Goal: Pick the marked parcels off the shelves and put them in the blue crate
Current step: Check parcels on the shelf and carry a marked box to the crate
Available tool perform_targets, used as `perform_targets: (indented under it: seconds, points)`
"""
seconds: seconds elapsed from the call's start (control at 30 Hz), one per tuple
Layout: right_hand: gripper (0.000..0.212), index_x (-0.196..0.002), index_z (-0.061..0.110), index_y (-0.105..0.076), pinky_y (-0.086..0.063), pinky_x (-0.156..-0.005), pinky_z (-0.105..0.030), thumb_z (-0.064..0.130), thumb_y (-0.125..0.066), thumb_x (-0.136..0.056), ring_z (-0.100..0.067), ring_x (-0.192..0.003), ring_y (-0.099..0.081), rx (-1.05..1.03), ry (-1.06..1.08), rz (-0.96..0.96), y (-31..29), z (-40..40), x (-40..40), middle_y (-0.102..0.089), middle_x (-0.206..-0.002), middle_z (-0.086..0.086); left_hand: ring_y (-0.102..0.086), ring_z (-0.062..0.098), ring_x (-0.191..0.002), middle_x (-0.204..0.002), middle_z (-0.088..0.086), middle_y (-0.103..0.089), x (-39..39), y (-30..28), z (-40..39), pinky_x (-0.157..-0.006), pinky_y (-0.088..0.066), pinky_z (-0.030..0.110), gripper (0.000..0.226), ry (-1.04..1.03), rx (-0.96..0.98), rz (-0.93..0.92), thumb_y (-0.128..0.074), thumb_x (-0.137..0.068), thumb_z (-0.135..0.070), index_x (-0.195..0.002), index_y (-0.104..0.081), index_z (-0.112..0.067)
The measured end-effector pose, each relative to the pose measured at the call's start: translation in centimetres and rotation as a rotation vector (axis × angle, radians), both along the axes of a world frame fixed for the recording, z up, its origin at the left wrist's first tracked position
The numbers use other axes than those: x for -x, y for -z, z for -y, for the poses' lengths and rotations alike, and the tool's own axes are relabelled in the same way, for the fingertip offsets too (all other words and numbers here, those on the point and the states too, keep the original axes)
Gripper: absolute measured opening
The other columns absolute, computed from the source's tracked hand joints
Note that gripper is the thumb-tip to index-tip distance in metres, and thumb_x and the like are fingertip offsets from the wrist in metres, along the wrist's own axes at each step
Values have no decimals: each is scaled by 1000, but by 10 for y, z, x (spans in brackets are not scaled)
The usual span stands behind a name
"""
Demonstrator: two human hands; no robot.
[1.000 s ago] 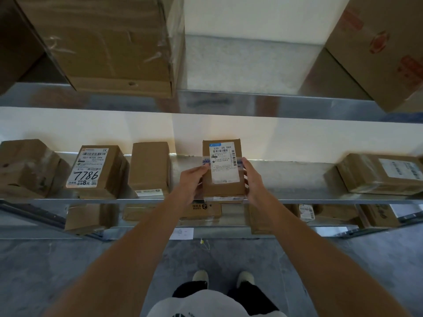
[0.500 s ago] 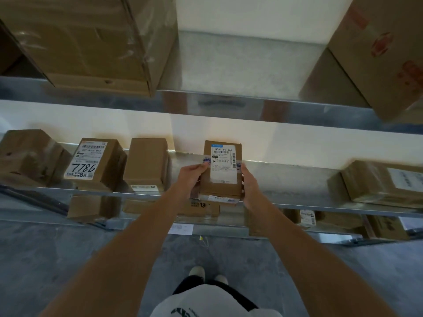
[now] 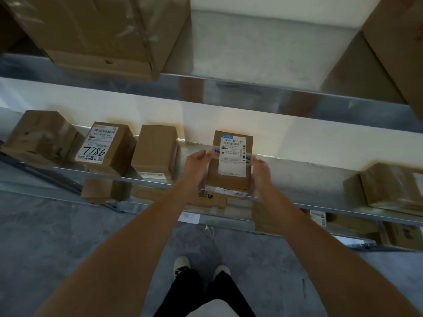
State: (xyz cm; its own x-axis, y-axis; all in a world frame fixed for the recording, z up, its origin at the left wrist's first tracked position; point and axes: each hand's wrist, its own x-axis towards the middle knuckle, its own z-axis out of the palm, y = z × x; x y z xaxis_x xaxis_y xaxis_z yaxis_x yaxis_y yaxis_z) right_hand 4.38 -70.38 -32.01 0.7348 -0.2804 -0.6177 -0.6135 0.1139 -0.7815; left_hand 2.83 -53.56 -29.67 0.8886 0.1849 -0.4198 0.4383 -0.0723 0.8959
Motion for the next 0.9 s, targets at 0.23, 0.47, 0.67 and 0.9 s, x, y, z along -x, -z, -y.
perform_targets:
  seconds: [0.23, 0.47, 0.67, 0.9]
  points:
    - [35, -131, 7, -49, -39, -91, -10, 20, -50, -99, -16, -116, -50, 612, 15, 684, -64, -70, 0, -45, -136, -11, -60, 6, -88, -97, -4, -67, 6, -29, -98, -83, -51, 18, 20, -284, -353, 343, -48, -99, -34, -108, -64, -27]
    - [43, -132, 9, -52, -43, -98, -34, 38, -40, -102, -19, -115, -52, 400, -379, 354, -29, -210, 7, -52, -133, -10, -33, 30, -138, -150, 11, -35, -8, 2, -167, -112, -32, 50, 77, 44, -590, 49, -58, -88, -53, -149, -29, -16]
    - [50, -116, 9, -59, -47, -101, -44, 42, -22, -105, -28, -106, -59, 83, -202, -49, 3, -231, 15, -62, -116, -14, -27, 31, -138, -155, 15, -14, -3, 11, -169, -114, -29, 44, 87, 325, -561, 26, -58, -93, -34, -153, 0, -7]
    - [46, -119, 20, -62, -49, -100, -49, 48, -36, -93, -28, -108, -61, -44, -149, -128, 16, -226, 8, -66, -116, -10, -39, 29, -132, -155, 15, -14, -4, 15, -182, -108, -41, 38, 74, 322, -538, 88, -52, -97, -24, -153, -6, -6]
